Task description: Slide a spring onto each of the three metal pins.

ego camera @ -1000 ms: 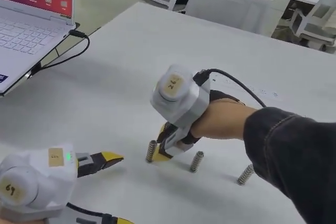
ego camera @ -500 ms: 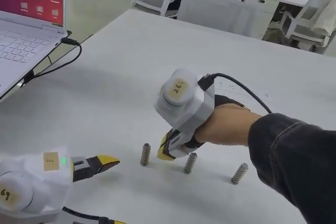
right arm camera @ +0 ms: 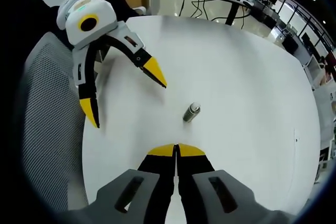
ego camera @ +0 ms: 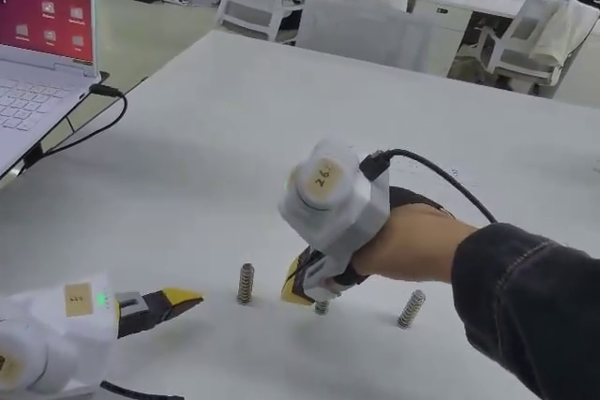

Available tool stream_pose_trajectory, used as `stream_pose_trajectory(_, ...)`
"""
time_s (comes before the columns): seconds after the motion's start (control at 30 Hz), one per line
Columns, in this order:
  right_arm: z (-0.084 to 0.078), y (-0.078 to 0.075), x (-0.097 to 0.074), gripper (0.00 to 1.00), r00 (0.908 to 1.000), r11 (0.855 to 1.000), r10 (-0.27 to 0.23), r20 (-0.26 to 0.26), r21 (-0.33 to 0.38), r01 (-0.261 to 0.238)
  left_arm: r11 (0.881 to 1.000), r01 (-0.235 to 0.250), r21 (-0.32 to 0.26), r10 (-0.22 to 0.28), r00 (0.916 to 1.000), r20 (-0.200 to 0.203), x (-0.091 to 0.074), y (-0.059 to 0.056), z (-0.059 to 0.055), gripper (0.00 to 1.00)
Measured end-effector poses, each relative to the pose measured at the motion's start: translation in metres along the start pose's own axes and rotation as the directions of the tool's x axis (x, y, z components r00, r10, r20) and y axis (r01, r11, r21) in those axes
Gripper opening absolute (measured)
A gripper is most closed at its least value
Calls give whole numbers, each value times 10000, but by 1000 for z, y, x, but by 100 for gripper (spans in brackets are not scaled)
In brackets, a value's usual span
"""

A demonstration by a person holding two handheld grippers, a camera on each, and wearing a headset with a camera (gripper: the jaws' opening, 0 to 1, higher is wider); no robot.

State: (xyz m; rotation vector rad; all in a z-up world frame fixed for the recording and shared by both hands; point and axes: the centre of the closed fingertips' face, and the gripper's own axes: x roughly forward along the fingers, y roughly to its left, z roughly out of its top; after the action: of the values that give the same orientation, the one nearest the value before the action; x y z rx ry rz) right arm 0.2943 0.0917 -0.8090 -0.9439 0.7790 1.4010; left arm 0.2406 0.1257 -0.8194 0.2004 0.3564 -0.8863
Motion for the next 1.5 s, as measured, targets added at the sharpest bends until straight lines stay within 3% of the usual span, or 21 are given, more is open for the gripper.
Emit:
stream_pose_trajectory(0.67, -31, 25, -18, 0, 9978, 9947, -391, 543, 972, 337, 9999, 98, -101, -97, 9999, 118, 0, -4, 7, 73)
stream_pose_trajectory(1.23, -60, 31, -28, 0, 9908, 9784, -805, 1087, 1985, 578, 9994, 130, -334, -124, 9997, 192, -1, -7, 11, 73)
stream_pose_trajectory(1.5, -66, 34, -35, 12, 9840, 9671, -1013, 1468, 2467, 628, 9991, 146, -386, -139, 9997, 190, -1, -8, 11, 74)
